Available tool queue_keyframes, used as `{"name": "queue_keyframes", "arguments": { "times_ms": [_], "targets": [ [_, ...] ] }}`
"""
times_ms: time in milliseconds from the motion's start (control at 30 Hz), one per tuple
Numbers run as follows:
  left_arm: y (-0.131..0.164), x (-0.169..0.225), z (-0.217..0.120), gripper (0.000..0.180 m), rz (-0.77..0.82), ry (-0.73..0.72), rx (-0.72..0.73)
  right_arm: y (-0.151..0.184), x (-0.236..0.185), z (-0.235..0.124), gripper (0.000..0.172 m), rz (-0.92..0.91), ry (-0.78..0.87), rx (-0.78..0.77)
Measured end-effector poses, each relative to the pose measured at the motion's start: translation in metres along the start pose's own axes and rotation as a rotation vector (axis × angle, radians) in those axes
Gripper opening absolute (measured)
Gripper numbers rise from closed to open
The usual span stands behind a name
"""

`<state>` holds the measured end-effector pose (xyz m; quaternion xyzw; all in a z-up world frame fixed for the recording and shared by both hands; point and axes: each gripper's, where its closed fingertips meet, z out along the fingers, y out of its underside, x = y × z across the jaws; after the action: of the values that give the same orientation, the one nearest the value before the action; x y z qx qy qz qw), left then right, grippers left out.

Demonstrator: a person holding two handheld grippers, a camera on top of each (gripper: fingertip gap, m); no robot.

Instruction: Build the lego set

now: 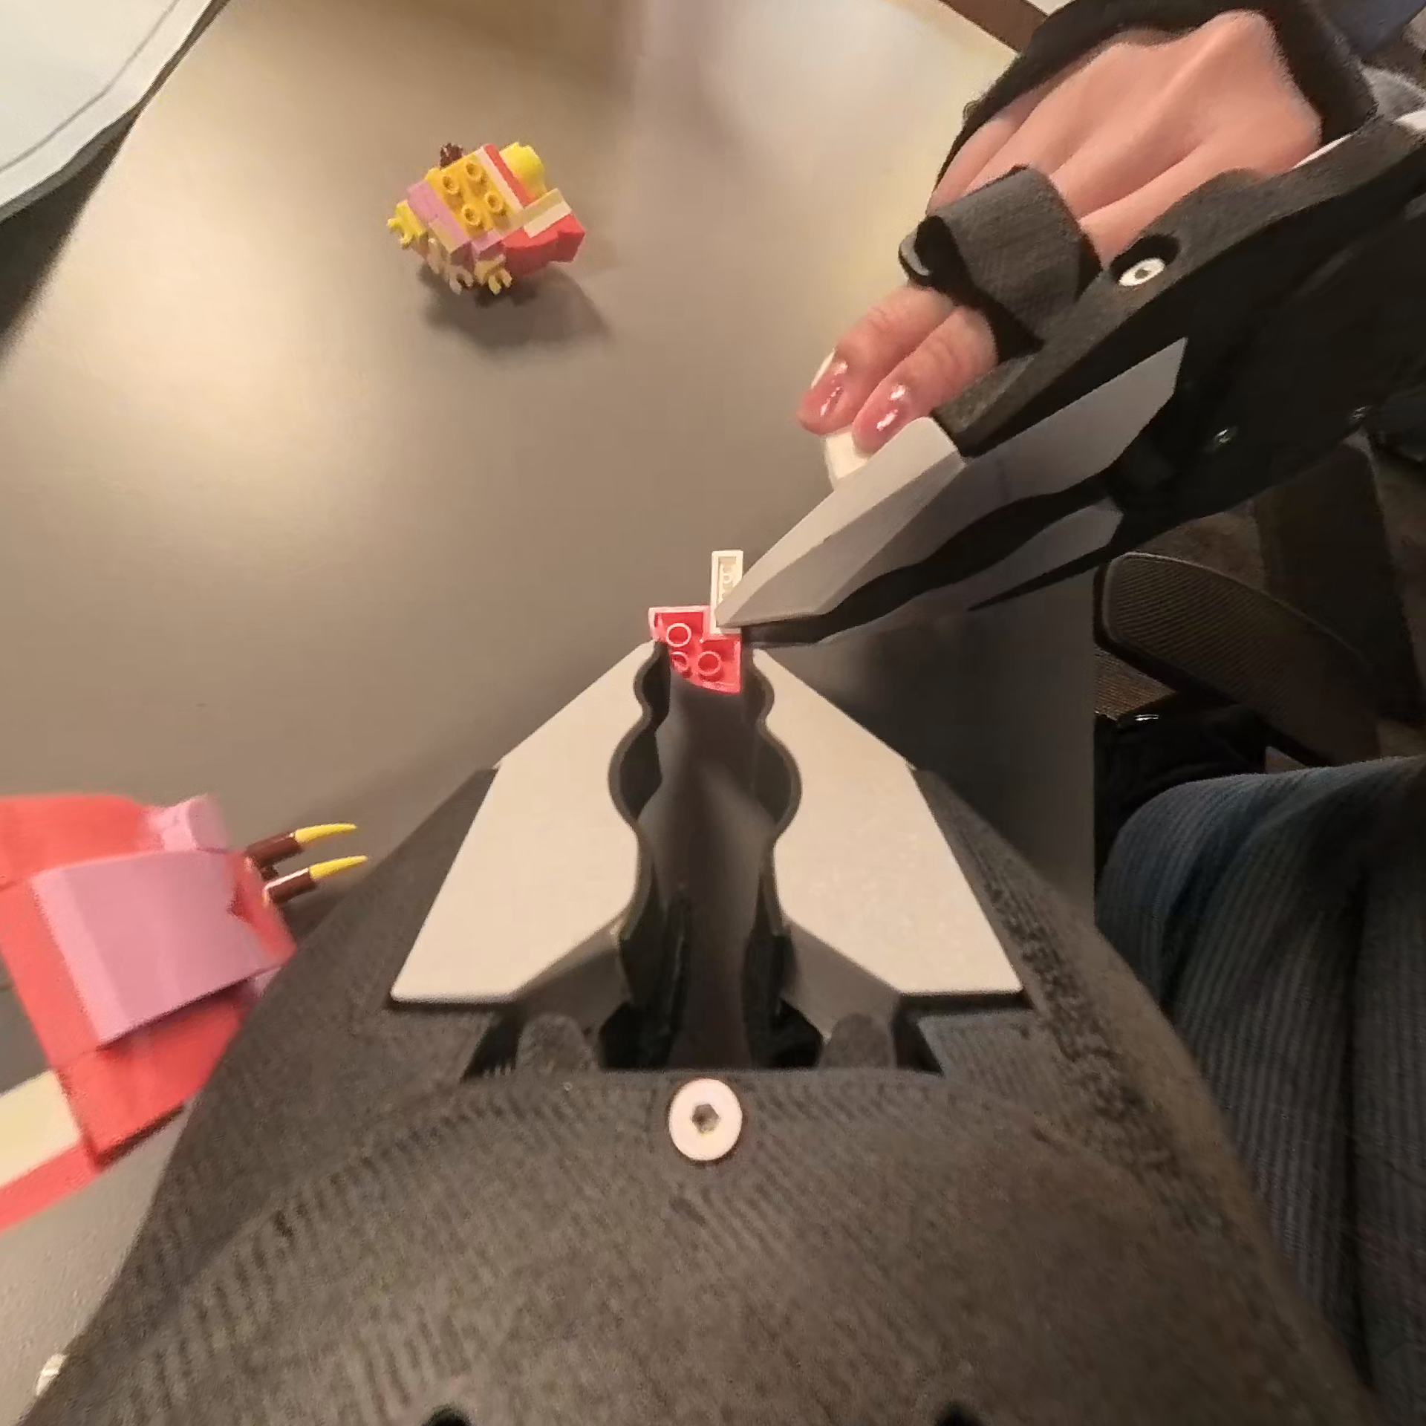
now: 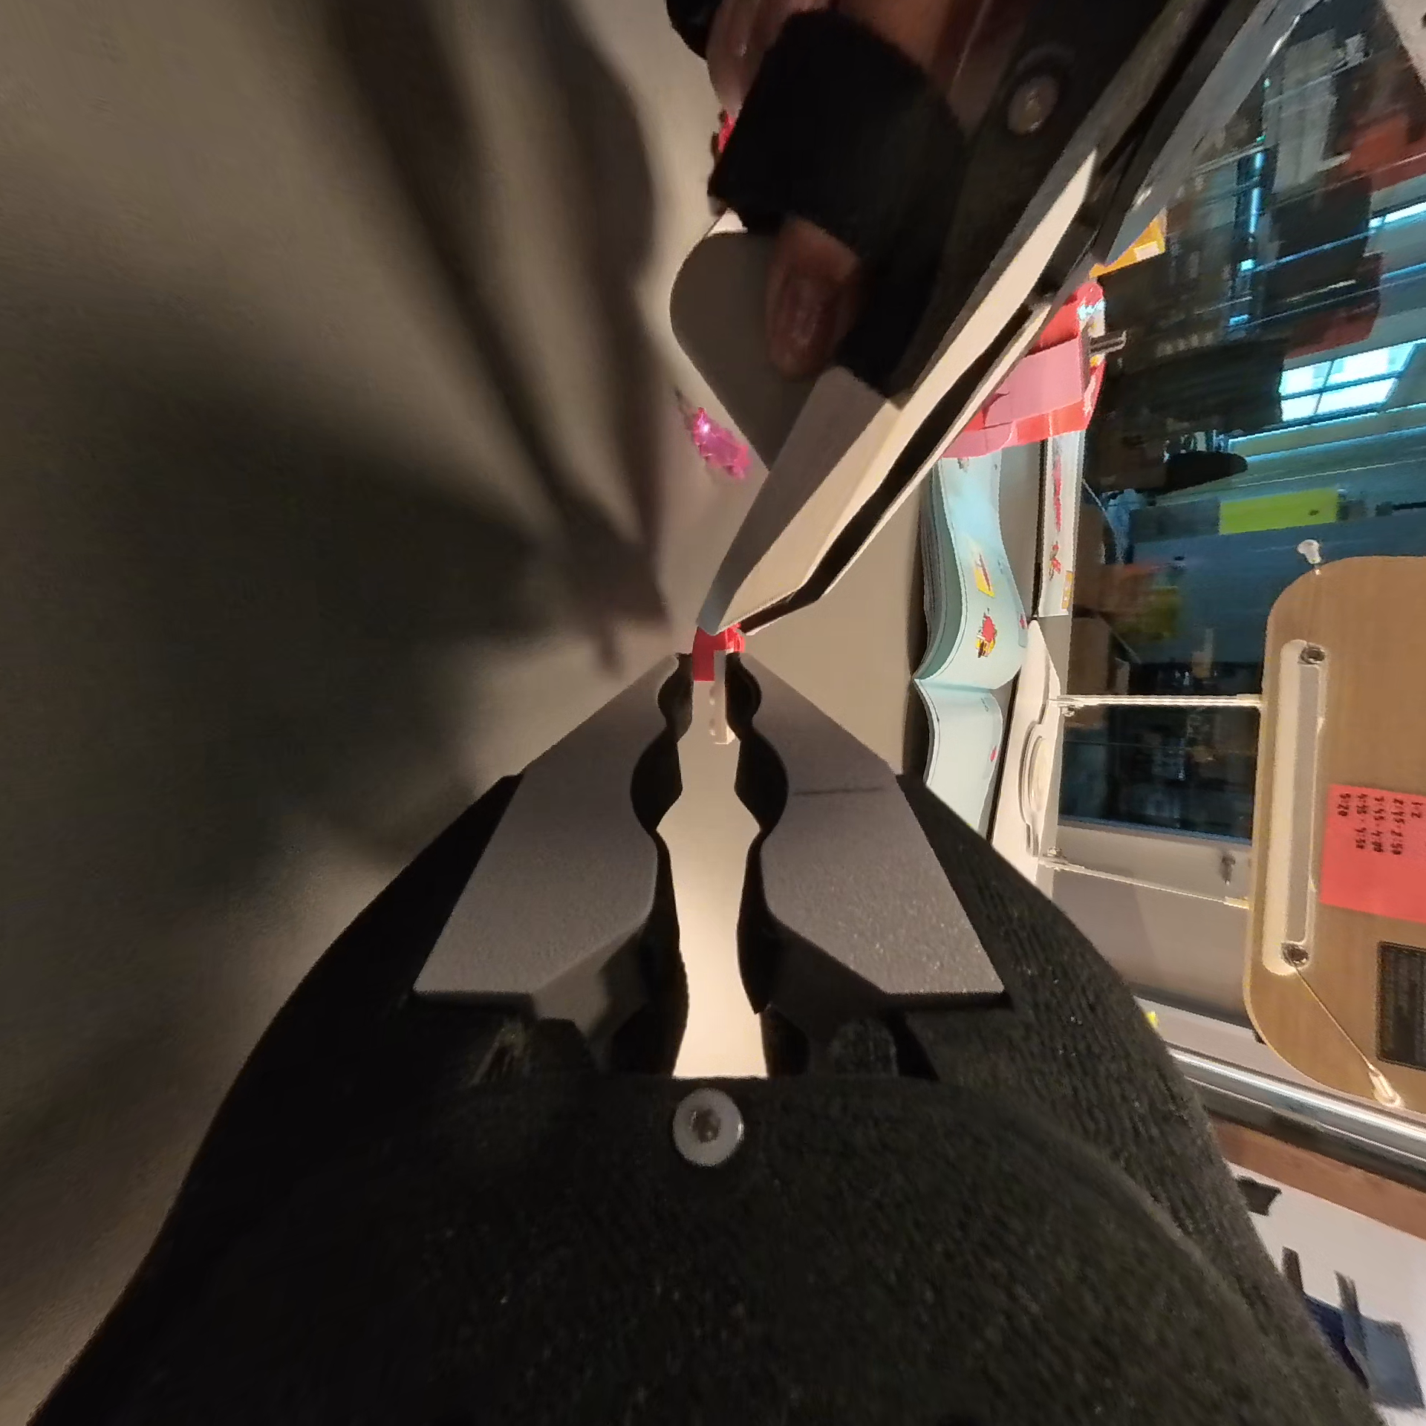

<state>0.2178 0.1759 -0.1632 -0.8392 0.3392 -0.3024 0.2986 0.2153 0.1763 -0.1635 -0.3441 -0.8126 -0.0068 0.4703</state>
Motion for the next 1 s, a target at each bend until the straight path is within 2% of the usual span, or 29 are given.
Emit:
{"name": "queue_keyframes", "arguments": {
  "times_ms": [100, 233, 300, 333, 600, 700, 733, 800, 833, 1000],
  "targets": [
    [0.0, 0.0, 0.001, 0.016, 0.02, -0.016, -0.004, 0.001, -0.001, 0.0, 0.006, 0.006, 0.001, 0.0],
    [-0.001, 0.0, 0.002, 0.016, 0.077, -0.063, -0.003, 0.003, -0.001, -0.001, 0.009, 0.127, 0.004, 0.025],
    [-0.001, -0.003, 0.002, 0.016, 0.125, -0.115, -0.016, 0.006, -0.001, -0.006, 0.028, 0.186, 0.006, 0.031],
    [-0.001, -0.004, 0.002, 0.016, 0.143, -0.133, -0.018, 0.009, 0.001, -0.008, 0.029, 0.206, 0.015, 0.023],
    [-0.018, 0.009, 0.002, 0.016, 0.15, -0.079, 0.049, 0.025, 0.013, -0.017, 0.004, 0.042, 0.214, -0.066],
    [-0.032, 0.009, -0.001, 0.017, 0.169, -0.107, 0.128, 0.029, 0.021, -0.021, 0.003, 0.063, 0.286, -0.069],
    [-0.04, 0.008, -0.005, 0.022, 0.163, -0.129, 0.183, 0.031, 0.024, -0.022, 0.003, 0.101, 0.31, -0.065],
    [-0.053, 0.005, -0.013, 0.045, 0.169, -0.18, 0.261, 0.038, 0.032, -0.026, 0.003, 0.21, 0.353, -0.06],
    [-0.057, 0.004, -0.016, 0.051, 0.175, -0.201, 0.285, 0.043, 0.036, -0.028, 0.003, 0.266, 0.379, -0.053],
    [-0.074, 0.008, -0.02, 0.061, 0.169, -0.223, 0.391, 0.064, 0.049, -0.038, 0.002, 0.486, 0.466, -0.01]
  ]
}}
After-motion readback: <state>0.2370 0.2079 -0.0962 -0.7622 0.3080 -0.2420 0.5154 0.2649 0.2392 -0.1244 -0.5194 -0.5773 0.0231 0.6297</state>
